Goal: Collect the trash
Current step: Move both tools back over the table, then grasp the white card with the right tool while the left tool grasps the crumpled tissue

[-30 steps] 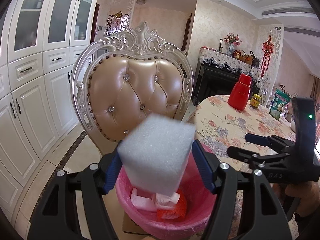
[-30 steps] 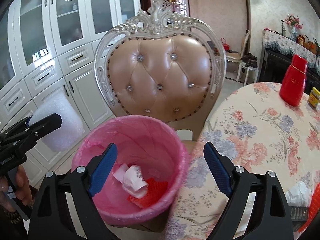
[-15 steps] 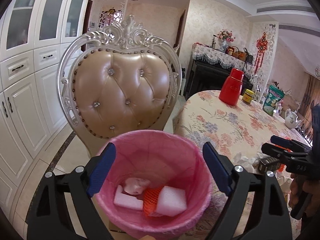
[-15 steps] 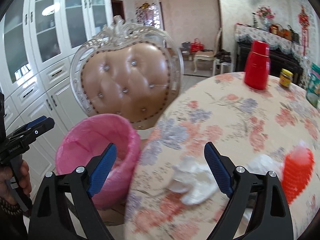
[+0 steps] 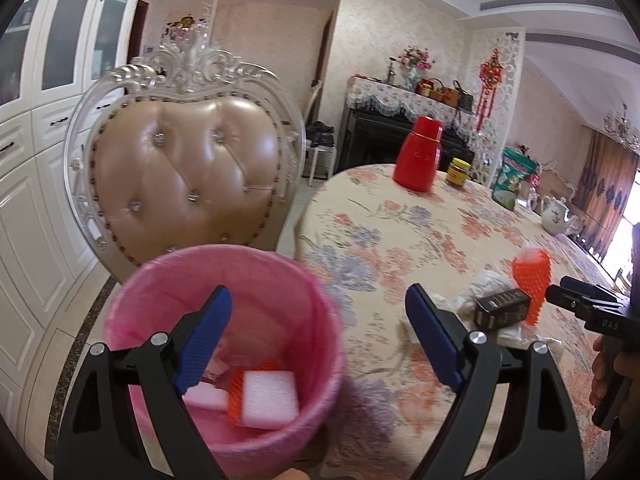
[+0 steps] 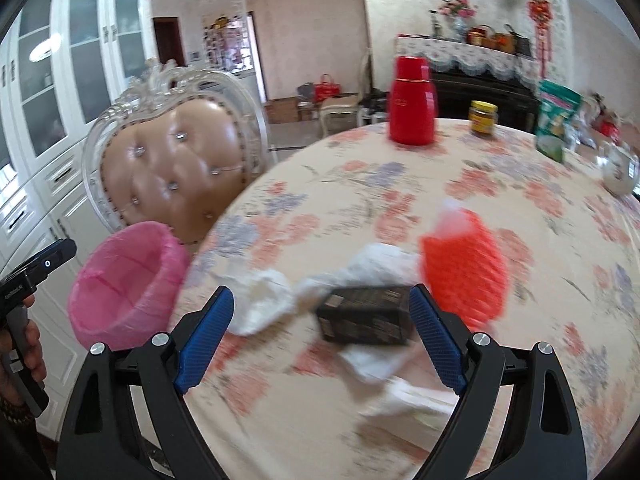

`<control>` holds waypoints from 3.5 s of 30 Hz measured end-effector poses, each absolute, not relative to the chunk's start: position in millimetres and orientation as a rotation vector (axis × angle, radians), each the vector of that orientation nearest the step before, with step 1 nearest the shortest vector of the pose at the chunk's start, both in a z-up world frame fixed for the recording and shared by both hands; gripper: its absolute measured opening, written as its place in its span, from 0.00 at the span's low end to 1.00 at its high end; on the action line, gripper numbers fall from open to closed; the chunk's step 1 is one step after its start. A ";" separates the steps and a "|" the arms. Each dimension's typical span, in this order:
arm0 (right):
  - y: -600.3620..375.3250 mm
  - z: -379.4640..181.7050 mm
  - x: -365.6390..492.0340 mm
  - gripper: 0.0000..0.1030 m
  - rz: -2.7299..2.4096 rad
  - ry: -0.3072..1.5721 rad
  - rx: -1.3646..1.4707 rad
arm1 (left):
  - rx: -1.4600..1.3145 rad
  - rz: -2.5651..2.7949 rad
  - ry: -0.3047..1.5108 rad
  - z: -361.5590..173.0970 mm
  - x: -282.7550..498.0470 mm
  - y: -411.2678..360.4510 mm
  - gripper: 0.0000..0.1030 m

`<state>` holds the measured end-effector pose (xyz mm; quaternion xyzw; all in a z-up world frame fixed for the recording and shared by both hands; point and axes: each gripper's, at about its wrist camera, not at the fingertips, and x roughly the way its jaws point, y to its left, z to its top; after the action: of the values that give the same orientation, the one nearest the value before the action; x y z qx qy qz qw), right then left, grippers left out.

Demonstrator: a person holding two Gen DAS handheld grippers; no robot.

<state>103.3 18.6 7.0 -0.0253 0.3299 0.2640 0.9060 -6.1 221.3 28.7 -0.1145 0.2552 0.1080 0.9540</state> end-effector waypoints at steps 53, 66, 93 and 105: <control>-52.1 -86.0 38.7 0.43 0.384 0.973 -0.089 | -0.202 -0.001 0.610 -16.8 49.4 105.4 0.83; -52.4 -88.8 40.8 0.31 0.415 0.988 -0.072 | -0.198 -0.013 0.631 -24.1 58.6 101.0 0.83; -88.1 -43.8 50.2 0.30 0.432 0.854 -0.023 | -0.046 0.082 0.842 -66.6 139.4 91.2 0.75; -88.1 -40.0 54.3 0.30 0.432 0.840 -0.019 | 0.004 0.073 0.865 -73.7 150.0 89.4 0.17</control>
<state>54.3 -88.1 -40.0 -0.0091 0.4047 0.2079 0.8905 150.0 89.3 -73.7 0.0020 0.4189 0.0356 0.9073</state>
